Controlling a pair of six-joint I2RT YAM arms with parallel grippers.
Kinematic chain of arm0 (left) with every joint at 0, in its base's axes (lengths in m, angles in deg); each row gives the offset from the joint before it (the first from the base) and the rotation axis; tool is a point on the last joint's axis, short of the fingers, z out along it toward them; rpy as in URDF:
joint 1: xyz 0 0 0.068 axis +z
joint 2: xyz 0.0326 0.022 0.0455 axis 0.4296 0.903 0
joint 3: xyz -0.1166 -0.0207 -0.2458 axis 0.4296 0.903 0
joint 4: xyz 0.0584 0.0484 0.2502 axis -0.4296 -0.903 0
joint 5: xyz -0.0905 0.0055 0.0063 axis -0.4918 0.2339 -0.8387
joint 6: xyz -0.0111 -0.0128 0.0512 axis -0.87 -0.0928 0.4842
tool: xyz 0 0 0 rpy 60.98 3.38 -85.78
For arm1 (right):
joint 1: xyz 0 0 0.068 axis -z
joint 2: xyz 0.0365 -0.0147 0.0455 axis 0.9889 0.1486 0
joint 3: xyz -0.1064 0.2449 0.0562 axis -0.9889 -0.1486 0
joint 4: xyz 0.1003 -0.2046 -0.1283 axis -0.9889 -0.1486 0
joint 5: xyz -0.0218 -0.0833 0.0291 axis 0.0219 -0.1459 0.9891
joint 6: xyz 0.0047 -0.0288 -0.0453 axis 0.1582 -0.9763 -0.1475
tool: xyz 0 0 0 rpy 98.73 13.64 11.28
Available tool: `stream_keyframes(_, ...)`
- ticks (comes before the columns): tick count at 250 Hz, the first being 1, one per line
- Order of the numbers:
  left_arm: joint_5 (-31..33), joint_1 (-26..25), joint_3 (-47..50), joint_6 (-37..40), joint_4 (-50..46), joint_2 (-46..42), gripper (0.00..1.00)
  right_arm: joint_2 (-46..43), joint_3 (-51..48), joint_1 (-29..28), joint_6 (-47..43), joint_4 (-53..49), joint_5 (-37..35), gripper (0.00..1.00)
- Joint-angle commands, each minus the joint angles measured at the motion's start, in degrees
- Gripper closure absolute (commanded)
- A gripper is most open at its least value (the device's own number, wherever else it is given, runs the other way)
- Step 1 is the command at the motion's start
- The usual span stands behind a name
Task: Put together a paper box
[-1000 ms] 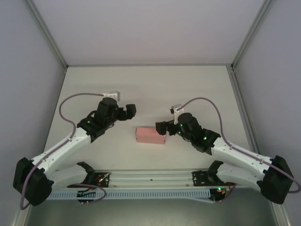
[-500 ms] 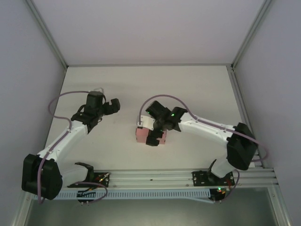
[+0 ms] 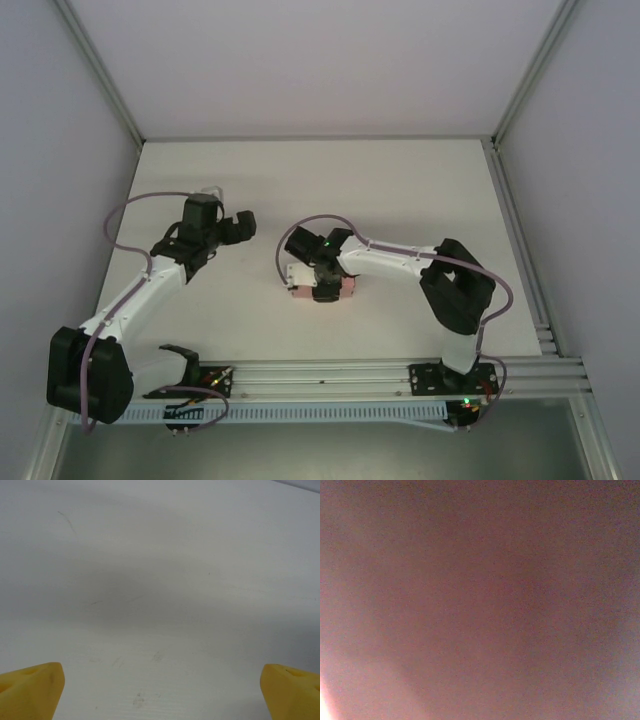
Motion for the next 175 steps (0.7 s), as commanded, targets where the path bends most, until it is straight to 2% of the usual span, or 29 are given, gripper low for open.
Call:
stream_keyframes(1,-0.79,0.48,-0.31,1.76,1.12,-1.15,0.0,-1.96,1.33,-0.51,-1.68,-0.54,-1.93,0.57)
stream_keyframes(25,-0.55,0.5,-0.15,2.08,1.18,-1.73,0.0,-4.24,0.68,-0.64,-2.32,2.35,-7.86,0.62)
stream_keyframes(50,-0.44,0.57,0.12,2.2,1.6,-2.43,0.0,-6.83,-2.28,-0.67,-5.15,10.56,-18.35,0.64)
stream_keyframes(69,-0.16,0.66,0.34,2.18,1.61,-2.81,0.0,-8.51,-7.15,-0.48,-10.72,22.0,-26.06,0.64)
stream_keyframes(83,0.1,0.66,0.47,2.17,1.54,-2.95,0.0,-9.18,-12.24,0.0,-16.22,33.11,-29.83,0.61)
stream_keyframes(95,0.36,0.75,0.56,2.2,1.37,-3.06,0.0,-9.01,-15.92,0.77,-19.58,42.39,-31.24,0.62)
stream_keyframes(113,0.88,0.83,0.82,2.03,1.28,-3.24,0.0,-7.24,-18.71,2.05,-22.51,50.6,-31.87,0.6)
stream_keyframes(153,1.57,0.92,1.14,1.93,1.25,-3.5,0.0,-1.03,-19.85,4.25,-24.43,60.75,-33.76,0.59)
stream_keyframes(175,1.7,1.01,1.09,1.94,1.25,-3.29,0.0,1.38,-21.96,5.51,-24.34,68.39,-31.65,0.58)
